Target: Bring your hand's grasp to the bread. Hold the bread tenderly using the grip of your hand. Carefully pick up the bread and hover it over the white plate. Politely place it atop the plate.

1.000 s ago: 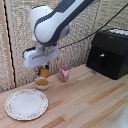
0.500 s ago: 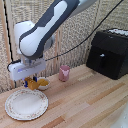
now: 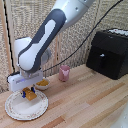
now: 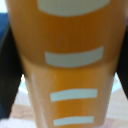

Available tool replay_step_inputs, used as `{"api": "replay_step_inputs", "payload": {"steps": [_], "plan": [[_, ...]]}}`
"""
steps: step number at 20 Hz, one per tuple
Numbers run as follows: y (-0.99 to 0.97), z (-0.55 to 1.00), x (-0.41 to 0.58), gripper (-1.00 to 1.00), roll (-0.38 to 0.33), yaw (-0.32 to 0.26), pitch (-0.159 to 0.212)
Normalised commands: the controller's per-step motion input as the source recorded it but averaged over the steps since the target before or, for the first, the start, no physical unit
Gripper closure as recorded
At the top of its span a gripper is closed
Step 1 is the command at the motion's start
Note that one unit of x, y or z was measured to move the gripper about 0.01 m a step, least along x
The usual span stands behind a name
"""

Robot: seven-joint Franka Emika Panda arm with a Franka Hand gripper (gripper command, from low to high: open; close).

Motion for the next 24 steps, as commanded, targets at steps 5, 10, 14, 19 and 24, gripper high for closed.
{"api": "replay_step_inputs", "payload": {"steps": [5, 10, 14, 19, 24], "plan": [[0.02, -0.26, 0.251, 1.00, 0.000, 0.044, -0.034], [0.00, -0.11, 0.245, 1.00, 0.000, 0.024, -0.019], [0.00, -0.03, 0.143, -1.00, 0.000, 0.005, -0.021], [-0.02, 0.11, 0.019, -1.00, 0.006, 0.004, -0.005], [-0.17, 0.53, 0.040, -1.00, 0.018, 0.027, -0.009]]}}
